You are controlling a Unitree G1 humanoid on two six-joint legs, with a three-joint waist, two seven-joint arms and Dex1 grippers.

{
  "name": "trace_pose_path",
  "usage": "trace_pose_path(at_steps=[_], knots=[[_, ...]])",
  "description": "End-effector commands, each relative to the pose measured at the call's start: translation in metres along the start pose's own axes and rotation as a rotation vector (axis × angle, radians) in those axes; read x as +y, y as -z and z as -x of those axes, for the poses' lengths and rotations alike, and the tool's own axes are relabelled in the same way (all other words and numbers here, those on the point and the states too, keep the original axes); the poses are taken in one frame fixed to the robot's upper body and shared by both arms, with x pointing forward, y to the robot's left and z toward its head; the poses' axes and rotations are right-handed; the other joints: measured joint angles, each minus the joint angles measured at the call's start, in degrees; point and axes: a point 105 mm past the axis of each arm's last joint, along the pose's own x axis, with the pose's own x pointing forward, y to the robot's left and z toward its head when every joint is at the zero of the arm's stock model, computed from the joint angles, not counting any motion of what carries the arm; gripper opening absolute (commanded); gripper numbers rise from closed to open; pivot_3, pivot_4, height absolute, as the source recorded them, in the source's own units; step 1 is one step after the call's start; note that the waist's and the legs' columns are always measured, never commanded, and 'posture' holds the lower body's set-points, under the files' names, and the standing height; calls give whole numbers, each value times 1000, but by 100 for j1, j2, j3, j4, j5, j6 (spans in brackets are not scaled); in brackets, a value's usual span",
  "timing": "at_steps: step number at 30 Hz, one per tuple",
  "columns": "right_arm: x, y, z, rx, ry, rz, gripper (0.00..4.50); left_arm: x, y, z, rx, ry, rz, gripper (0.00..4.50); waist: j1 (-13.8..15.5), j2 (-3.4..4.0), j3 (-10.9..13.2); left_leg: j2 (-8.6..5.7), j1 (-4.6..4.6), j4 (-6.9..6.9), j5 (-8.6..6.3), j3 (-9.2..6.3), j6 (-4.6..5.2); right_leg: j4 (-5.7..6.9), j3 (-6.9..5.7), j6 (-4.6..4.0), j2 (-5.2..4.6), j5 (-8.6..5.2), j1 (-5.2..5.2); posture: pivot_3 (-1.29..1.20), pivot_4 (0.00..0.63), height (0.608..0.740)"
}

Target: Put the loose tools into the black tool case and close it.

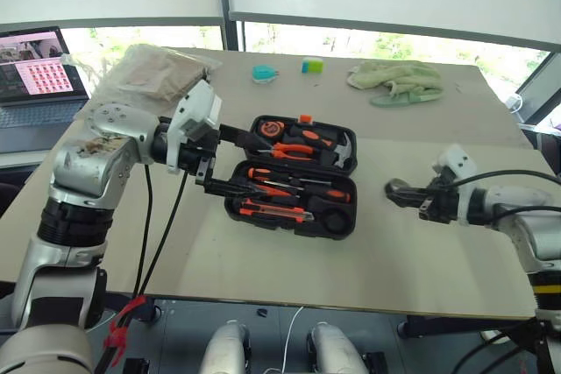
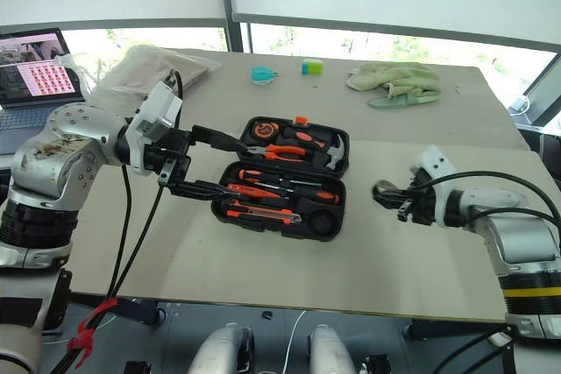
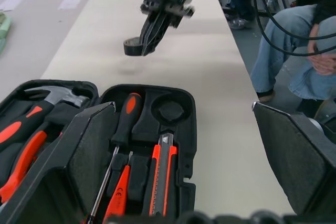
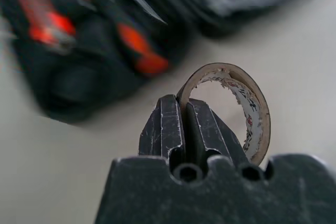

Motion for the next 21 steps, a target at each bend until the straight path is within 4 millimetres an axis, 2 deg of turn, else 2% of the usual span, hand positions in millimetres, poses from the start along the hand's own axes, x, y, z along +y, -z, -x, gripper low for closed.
trace_pose_path(at_steps=[1, 4, 7, 13, 14, 16, 21], knots=[[37, -6, -27, 64, -103, 163, 26, -10, 6, 1, 58, 25, -62, 4500, 19, -1, 0, 0, 0, 0, 0, 0, 0, -1, -1, 0, -1, 0, 0, 0, 150, 740], [43, 1, -39, 112, -123, 216, 26, -12, 7, -1, 60, 26, -65, 4500, 84, -6, 3, -2, -6, 8, 0, 4, -1, -1, -3, 0, -5, -1, -1, 0, 150, 740], [37, 13, -48, 174, -101, 240, 26, -12, 7, -1, 59, 27, -66, 4500, 145, -6, 3, -6, -27, 22, 0, 5, 1, -1, -2, 0, -7, 0, -16, 0, 150, 740], [31, 29, -50, 258, -88, 245, 26, -8, 5, 0, 51, 7, -65, 4500, 148, -7, 3, -5, -28, 18, 0, 6, 1, 7, -1, -1, -4, -1, -25, 0, 150, 740], [33, 26, -50, 249, -99, 244, 622, -8, 5, 0, 50, 5, -65, 4500, 149, -7, 3, -5, -27, 19, 0, 5, 1, 10, -1, -1, -3, -1, -25, 0, 150, 740], [39, 18, -48, 225, -127, 244, 1013, -7, 5, 0, 51, 2, -66, 4500, 154, -7, 3, -5, -27, 20, 0, 5, 1, 11, -1, -1, -4, -1, -24, 0, 150, 740], [48, -5, -41, 171, -155, 254, 2855, -3, 8, 1, 53, -13, -58, 4500, 159, -7, 3, -5, -28, 17, 0, 4, 1, 16, -1, -2, -4, -1, -31, 0, 150, 740]])
